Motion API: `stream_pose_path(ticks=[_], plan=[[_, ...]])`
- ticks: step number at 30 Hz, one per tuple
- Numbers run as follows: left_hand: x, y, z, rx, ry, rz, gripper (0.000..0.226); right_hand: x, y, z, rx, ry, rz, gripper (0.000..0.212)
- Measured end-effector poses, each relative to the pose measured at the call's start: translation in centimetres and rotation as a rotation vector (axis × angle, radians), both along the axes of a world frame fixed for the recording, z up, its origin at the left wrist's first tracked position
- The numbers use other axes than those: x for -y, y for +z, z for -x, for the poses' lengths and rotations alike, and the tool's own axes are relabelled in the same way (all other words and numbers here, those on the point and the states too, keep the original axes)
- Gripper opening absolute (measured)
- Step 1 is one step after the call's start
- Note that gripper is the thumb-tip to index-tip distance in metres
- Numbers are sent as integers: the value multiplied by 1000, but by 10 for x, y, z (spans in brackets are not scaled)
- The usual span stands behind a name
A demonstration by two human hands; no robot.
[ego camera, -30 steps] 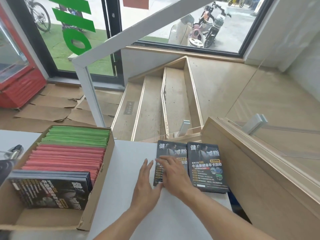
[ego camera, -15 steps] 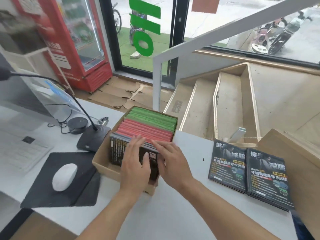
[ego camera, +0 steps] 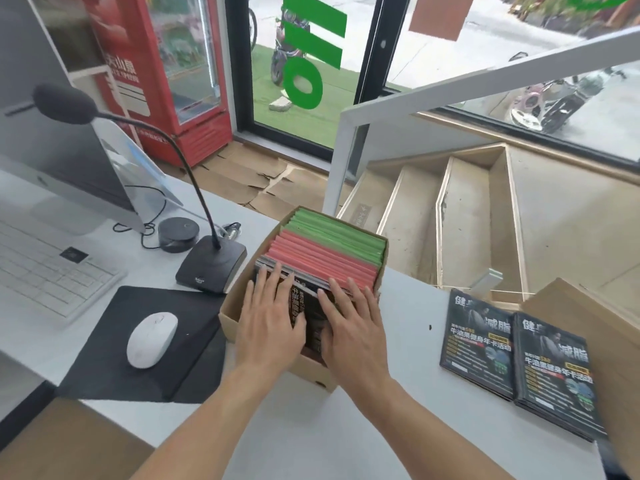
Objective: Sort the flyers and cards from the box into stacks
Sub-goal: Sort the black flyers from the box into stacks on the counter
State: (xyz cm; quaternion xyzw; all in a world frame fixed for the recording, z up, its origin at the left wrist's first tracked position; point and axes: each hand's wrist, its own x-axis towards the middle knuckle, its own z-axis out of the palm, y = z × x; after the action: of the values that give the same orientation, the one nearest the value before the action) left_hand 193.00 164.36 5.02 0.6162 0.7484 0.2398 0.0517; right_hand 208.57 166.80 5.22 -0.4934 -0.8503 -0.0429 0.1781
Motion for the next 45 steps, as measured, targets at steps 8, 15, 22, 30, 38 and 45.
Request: stream_pose_path(ticks=[8, 15, 22, 30, 38, 45], plan=[[2, -3, 4, 77, -10, -65, 46, 7, -3, 0, -320, 16, 129, 42], [3, -4, 10, 101, -55, -61, 45, 11, -11, -5, -382, -62, 11, 38], [4, -5, 9, 61, -81, -60, 55, 9, -11, -8, -101, -108, -125, 40], [5, -7, 12, 69, -108, -48, 64, 9, -11, -7, -49, -115, -129, 42], [4, -7, 12, 54, -106, -47, 66, 9, -10, -6, -64, -106, -138, 40], [9, -7, 9, 127, -84, -70, 62, 11, -3, -5, -282, -16, -30, 30]])
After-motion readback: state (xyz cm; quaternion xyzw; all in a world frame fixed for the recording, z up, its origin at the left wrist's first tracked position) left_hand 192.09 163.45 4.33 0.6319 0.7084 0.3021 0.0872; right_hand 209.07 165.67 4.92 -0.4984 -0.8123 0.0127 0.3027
